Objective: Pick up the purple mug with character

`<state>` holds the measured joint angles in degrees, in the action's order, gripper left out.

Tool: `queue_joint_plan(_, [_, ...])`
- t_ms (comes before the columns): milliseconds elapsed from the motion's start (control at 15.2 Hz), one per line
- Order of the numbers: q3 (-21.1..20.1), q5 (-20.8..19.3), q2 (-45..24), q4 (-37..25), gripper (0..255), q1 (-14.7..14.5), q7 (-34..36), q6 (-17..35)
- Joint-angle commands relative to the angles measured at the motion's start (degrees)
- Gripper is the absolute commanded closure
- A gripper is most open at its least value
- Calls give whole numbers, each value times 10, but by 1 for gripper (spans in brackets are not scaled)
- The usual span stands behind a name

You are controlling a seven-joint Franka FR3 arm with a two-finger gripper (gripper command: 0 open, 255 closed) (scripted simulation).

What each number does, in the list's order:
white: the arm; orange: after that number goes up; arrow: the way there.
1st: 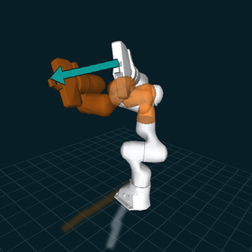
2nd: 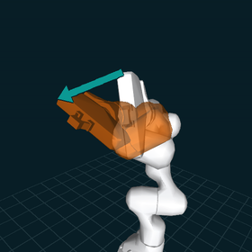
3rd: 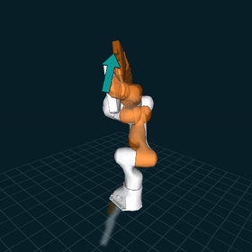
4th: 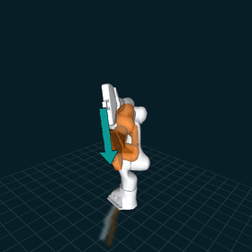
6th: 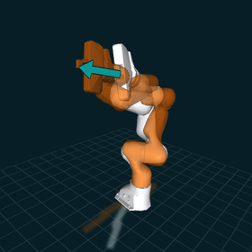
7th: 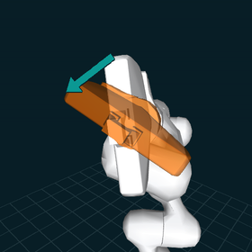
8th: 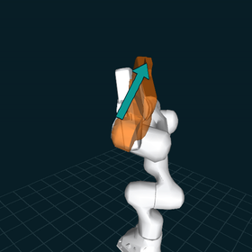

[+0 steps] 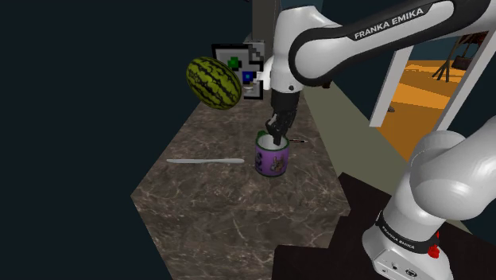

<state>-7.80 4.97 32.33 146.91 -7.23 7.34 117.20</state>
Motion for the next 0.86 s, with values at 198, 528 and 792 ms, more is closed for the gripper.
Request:
queue_joint_plan(198, [3, -2, 12, -31, 255, 1, 0, -42])
queue_joint_plan(528, [6, -4, 17, -66, 255, 1, 0, -83])
queue_joint_plan(792, [6, -5, 19, -81, 255, 2, 1, -100])
